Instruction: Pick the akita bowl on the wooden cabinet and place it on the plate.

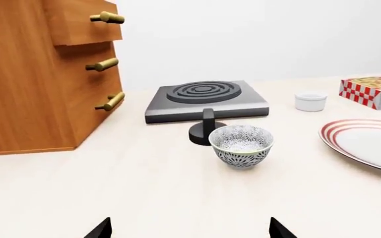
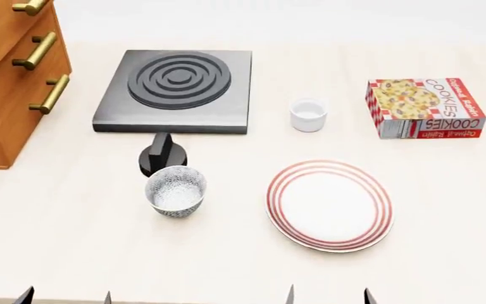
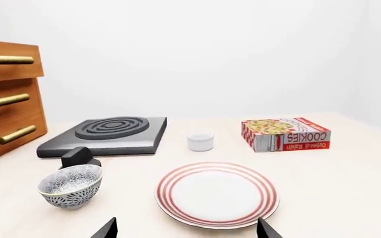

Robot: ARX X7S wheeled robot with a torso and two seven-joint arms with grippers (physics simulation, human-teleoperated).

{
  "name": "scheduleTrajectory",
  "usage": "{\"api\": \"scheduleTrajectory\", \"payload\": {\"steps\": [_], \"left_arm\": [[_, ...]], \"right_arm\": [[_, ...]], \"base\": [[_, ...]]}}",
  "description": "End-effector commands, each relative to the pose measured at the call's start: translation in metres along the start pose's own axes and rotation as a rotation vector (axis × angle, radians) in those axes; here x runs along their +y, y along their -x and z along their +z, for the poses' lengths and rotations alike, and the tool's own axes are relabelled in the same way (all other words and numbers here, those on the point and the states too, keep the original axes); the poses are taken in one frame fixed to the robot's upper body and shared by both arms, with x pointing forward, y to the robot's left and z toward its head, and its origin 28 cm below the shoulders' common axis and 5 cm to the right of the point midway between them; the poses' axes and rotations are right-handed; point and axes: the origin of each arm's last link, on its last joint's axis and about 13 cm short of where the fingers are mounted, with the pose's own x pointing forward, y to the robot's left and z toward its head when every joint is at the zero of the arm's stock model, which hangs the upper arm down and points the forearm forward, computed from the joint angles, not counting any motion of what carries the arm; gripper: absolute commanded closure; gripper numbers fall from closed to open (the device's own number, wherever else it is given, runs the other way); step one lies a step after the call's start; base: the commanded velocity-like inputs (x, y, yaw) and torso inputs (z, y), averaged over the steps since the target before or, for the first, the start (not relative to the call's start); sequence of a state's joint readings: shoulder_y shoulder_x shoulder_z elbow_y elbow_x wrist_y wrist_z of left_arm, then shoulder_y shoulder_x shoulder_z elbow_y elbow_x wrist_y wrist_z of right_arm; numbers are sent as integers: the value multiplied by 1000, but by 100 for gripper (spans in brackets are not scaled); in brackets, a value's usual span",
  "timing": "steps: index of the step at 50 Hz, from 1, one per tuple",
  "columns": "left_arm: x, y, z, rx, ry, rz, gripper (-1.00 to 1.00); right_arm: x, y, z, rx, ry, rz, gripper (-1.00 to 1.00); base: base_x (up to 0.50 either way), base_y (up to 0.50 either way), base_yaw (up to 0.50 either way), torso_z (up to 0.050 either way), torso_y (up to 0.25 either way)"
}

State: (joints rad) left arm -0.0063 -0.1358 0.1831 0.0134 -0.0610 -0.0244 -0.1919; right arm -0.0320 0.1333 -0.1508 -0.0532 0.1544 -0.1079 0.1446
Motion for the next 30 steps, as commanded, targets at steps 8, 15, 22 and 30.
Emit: {"api": "scheduleTrajectory", "payload": {"steps": [8, 15, 22, 30], "left_arm": [[0, 1, 2, -23, 20, 7, -100], [0, 1, 1, -22, 19, 3, -100], [0, 1, 1, -23, 16, 3, -100], [0, 2, 1, -24, 17, 3, -100]], "right_arm": [[-1, 0, 0, 4, 10, 0, -100], [-1, 0, -1, 5, 18, 3, -100], [-1, 0, 0, 4, 14, 2, -100], [-1, 0, 0, 6, 11, 3, -100]], "base": [[0, 66, 0, 25, 0], [0, 500, 0, 0, 0], [0, 500, 0, 0, 0], [0, 500, 0, 0, 0]]}}
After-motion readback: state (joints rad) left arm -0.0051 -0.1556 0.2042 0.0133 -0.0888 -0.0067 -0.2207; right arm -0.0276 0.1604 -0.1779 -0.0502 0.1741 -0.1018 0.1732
